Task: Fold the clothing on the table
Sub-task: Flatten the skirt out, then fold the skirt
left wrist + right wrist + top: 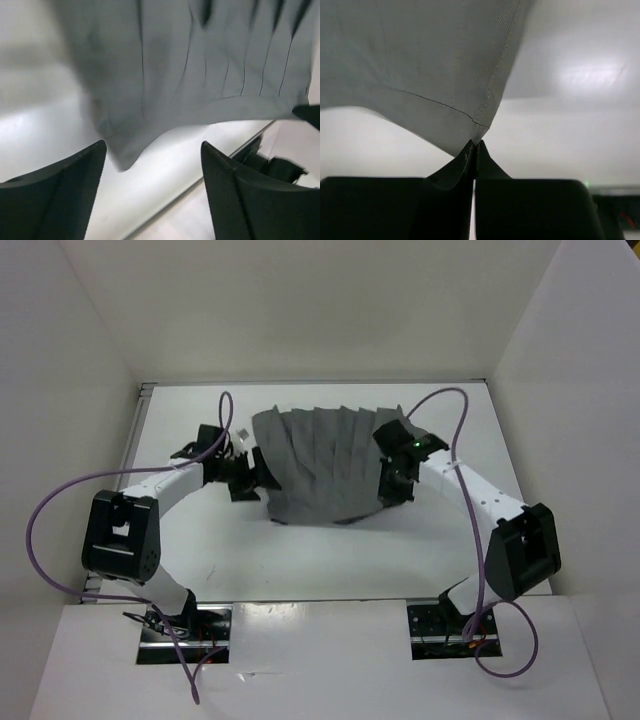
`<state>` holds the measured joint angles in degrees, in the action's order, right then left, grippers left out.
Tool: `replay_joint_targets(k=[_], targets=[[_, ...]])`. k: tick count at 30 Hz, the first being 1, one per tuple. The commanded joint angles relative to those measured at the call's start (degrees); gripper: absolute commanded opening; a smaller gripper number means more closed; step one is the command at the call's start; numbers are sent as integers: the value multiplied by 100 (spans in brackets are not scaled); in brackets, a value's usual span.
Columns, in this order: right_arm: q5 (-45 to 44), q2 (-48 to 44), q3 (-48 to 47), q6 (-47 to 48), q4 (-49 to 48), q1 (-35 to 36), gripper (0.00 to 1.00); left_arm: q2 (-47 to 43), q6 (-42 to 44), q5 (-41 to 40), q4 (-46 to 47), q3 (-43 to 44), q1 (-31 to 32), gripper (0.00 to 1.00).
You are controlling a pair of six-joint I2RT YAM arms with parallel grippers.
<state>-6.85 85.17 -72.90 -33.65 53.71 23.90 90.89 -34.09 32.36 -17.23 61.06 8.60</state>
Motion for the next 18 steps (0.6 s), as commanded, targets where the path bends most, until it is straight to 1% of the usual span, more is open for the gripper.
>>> replay_joint_targets(k=[1,2,5,12,16,17,18], targets=[[360,-316,706,-501,850,422,0,-142,69,42,9,-637,133,84],[186,-369,873,-572,947,483,0,-229,17,42,10,-926,133,87],[-166,-369,874,-634,1141,484,0,-309,-36,-10,62,-1262,256,87],[-273,-61,638,-573,1194,484,0,-107,-107,-10,124,-1316,563,87],[-378,-9,585,-511,1194,484,0,103,-230,-10,256,-1316,687,81],[-439,-9,584,-511,1194,484,0,174,-291,42,325,-1368,748,79],[-440,52,584,-511,1194,484,0,174,-292,103,326,-1368,827,71]])
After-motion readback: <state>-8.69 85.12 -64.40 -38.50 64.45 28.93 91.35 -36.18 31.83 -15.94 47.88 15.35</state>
